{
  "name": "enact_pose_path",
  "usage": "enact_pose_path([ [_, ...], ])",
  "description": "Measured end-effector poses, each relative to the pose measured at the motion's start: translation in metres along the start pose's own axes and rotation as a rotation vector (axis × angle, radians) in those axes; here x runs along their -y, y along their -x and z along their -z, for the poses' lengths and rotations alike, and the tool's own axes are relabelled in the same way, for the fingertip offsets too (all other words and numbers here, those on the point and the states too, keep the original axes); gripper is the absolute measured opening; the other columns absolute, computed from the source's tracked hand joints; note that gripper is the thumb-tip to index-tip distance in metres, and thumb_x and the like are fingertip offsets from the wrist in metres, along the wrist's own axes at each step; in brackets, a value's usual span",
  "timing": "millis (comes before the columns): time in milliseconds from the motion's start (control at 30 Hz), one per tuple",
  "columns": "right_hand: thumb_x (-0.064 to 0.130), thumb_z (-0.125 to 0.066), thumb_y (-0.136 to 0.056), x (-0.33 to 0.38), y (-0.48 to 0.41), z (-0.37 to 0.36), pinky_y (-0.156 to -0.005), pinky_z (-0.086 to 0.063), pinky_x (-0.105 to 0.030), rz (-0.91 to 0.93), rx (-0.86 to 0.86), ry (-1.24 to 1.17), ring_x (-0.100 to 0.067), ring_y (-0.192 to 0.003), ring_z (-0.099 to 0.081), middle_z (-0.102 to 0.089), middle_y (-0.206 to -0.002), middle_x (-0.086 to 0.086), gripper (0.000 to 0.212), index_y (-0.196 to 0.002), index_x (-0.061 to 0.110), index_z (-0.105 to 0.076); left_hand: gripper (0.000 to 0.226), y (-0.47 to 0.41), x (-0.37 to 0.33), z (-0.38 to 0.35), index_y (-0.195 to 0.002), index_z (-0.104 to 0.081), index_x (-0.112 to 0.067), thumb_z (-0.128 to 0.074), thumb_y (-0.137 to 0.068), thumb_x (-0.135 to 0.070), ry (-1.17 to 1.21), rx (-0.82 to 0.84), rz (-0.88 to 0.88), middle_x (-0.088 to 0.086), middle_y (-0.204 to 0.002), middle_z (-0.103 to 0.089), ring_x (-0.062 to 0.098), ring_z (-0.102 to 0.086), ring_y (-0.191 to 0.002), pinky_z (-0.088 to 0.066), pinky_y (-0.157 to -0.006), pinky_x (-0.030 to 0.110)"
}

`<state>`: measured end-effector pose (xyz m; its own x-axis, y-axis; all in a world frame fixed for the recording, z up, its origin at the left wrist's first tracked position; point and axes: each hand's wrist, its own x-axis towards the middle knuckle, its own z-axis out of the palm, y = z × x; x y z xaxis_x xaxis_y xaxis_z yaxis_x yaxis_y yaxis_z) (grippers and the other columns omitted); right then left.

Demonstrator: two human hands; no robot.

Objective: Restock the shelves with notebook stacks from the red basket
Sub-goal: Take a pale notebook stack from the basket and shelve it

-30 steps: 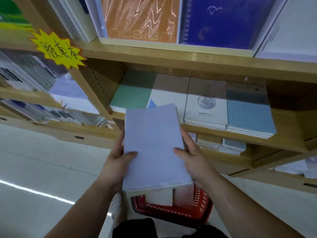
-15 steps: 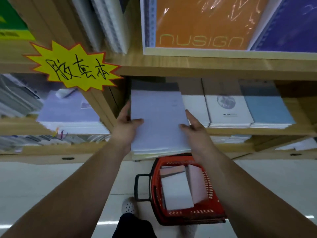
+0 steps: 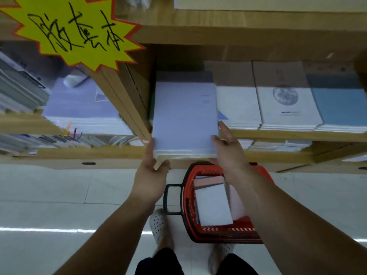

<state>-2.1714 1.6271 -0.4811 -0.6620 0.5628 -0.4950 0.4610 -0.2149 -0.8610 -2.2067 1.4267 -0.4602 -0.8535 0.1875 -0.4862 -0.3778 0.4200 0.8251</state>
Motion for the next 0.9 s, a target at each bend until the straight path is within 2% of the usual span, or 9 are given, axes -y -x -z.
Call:
enact_pose_path([
  [100,0.02,-0.052,-0.105,-0.005,0.008,-0.001,-0.084,-0.062,-0.037,0.043,0.023,0.023,-0.011,-0.109,-0.066,-0.064,-0.133,0.012,0.05,-0.147,0.047,-0.046,0.075,-0.001,0.001,-0.013,-0.153,-0.019,-0.047,-0.051,-0.102,-0.002,0.31,0.06,0.07,0.01,-0.104,-0.063,0.025,-0.064,-0.103,-0.053,-0.092,0.035],
  [200,0.015,-0.049,-0.105,0.004,0.004,-0.008,-0.077,-0.064,-0.034,0.095,0.009,0.034,-0.01,-0.107,-0.067,-0.064,-0.133,0.013,0.05,-0.148,0.042,-0.048,0.069,-0.003,-0.013,-0.025,-0.156,-0.024,-0.028,-0.055,-0.099,-0.005,0.346,0.025,0.005,0.004,-0.116,-0.059,0.024,-0.061,-0.11,-0.051,-0.102,0.048],
  [333,0.016,-0.051,-0.104,0.034,-0.02,-0.026,-0.079,-0.064,-0.045,0.139,-0.018,0.095,-0.013,-0.094,-0.068,-0.063,-0.13,0.014,0.05,-0.151,0.033,-0.046,0.08,-0.028,-0.031,-0.025,-0.156,-0.026,-0.029,-0.062,-0.086,-0.025,0.387,-0.022,0.001,-0.006,-0.108,-0.061,0.02,-0.062,-0.107,-0.048,-0.105,0.049],
  [467,0.026,-0.054,-0.102,0.058,-0.049,-0.035,-0.099,-0.056,-0.043,0.198,-0.043,0.373,-0.027,-0.125,-0.061,-0.045,-0.156,-0.002,0.055,-0.155,0.022,-0.039,0.061,-0.056,-0.052,-0.022,-0.151,-0.035,-0.039,-0.056,-0.1,-0.012,0.525,0.002,0.092,0.004,-0.132,-0.059,0.023,-0.058,-0.122,-0.036,-0.114,0.044],
  [600,0.025,-0.058,-0.101,0.065,-0.057,-0.03,-0.101,-0.051,-0.035,0.35,-0.061,0.623,-0.027,-0.118,-0.064,-0.068,-0.129,-0.009,0.046,-0.144,0.013,-0.054,0.043,-0.07,-0.057,-0.017,-0.123,-0.061,-0.042,-0.063,-0.088,-0.018,0.485,0.007,0.013,0.014,-0.134,-0.058,0.017,-0.066,-0.1,-0.048,-0.094,0.034],
  [667,0.022,-0.059,-0.099,0.066,-0.063,-0.03,-0.088,-0.05,-0.028,0.399,-0.074,0.648,-0.027,-0.105,-0.067,-0.072,-0.11,-0.008,0.031,-0.127,0.009,-0.064,0.04,-0.072,-0.056,-0.014,-0.121,-0.061,-0.039,-0.061,-0.091,-0.014,0.497,0.0,0.012,0.01,-0.116,-0.062,0.015,-0.063,-0.087,-0.047,-0.083,0.031],
  [733,0.018,-0.058,-0.099,0.071,-0.074,-0.031,-0.083,-0.045,-0.025,0.354,-0.046,0.583,-0.026,-0.106,-0.064,-0.069,-0.113,-0.007,0.027,-0.123,0.007,-0.064,0.039,-0.074,-0.053,-0.016,-0.125,-0.059,-0.034,-0.058,-0.095,-0.008,0.484,-0.008,0.022,0.007,-0.097,-0.058,0.013,-0.057,-0.08,-0.045,-0.079,0.032],
  [833,0.012,-0.056,-0.099,0.079,-0.092,-0.036,-0.094,-0.05,-0.029,0.258,0.021,0.415,-0.024,-0.113,-0.064,-0.068,-0.123,-0.004,0.034,-0.132,0.01,-0.062,0.04,-0.072,-0.049,-0.023,-0.127,-0.057,-0.029,-0.056,-0.097,-0.003,0.465,0.012,0.039,0.005,-0.116,-0.062,0.022,-0.065,-0.106,-0.049,-0.101,0.039],
  [900,0.009,-0.054,-0.098,0.079,-0.1,-0.038,-0.101,-0.049,-0.032,0.256,0.045,0.417,-0.023,-0.117,-0.062,-0.066,-0.131,-0.005,0.043,-0.142,0.013,-0.056,0.042,-0.072,-0.053,-0.025,-0.133,-0.054,-0.022,-0.054,-0.097,-0.002,0.496,0.024,0.037,0.004,-0.123,-0.059,0.033,-0.056,-0.128,-0.043,-0.109,0.047],
])
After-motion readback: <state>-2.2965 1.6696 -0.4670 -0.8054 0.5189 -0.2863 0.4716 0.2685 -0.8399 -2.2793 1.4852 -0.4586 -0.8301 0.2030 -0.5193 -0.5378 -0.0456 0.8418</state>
